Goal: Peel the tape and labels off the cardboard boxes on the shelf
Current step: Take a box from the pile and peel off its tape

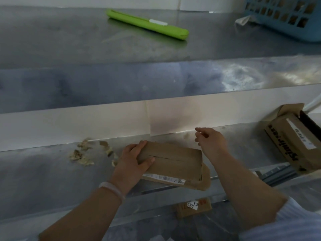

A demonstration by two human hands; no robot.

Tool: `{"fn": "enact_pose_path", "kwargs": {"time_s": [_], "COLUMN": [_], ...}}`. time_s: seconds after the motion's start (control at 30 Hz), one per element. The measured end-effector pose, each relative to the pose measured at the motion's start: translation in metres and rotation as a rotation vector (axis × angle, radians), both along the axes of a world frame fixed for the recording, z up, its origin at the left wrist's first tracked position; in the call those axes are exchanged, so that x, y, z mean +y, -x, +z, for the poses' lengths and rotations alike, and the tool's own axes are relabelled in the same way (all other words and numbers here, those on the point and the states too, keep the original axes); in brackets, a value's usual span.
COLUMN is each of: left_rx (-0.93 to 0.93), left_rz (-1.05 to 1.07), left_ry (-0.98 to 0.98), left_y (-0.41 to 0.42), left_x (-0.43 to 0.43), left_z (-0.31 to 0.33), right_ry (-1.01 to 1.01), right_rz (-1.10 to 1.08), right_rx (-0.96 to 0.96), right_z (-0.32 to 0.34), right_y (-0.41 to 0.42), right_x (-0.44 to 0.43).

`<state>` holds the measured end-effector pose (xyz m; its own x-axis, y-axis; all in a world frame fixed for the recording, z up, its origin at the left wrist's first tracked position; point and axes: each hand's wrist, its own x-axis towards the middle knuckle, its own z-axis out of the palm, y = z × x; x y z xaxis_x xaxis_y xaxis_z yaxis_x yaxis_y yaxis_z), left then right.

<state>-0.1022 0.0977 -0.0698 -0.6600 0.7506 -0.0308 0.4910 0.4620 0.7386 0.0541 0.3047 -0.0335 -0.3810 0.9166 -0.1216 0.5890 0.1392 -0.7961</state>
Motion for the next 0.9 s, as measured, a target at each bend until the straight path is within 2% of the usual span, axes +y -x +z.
{"fn": "enact_pose_path", "kwargs": {"time_s": [0.2, 0.33, 0.4, 0.47, 0.53, 0.7, 0.9], "left_rx": [-0.051, -0.254, -0.271, -0.256, -0.287, -0.354, -0.308], "left_rz": [0.030, 0.156, 0.177, 0.141, 0.068, 0.013, 0.272], "left_ry": [0.014, -0.106, -0.117, -0.112, -0.106, -0.099, -0.113], "left_y": [-0.001, -0.001, -0.003, -0.004, -0.005, -0.014, -0.022], "left_x": [0.000, 0.000, -0.003, -0.009, -0.019, -0.051, -0.059], "left_z": [0.000, -0.003, 0.000, 0.004, 0.007, -0.004, -0.012], "right_ry": [-0.085, -0.419, -0.564, -0.615, -0.634, -0.732, -0.800], "right_rz": [0.008, 0.368, 0.612, 0.793, 0.874, 0.926, 1.002], "right_rx": [-0.078, -0.200, -0.288, -0.443, -0.533, -0.542, -0.399], "right_z": [0.010, 0.017, 0.007, -0.009, -0.022, -0.026, -0.029], "right_y": [-0.001, 0.003, 0.006, 0.007, 0.007, 0.008, 0.005], "right_x": [-0.009, -0.042, -0.064, -0.079, -0.077, -0.059, -0.057]}}
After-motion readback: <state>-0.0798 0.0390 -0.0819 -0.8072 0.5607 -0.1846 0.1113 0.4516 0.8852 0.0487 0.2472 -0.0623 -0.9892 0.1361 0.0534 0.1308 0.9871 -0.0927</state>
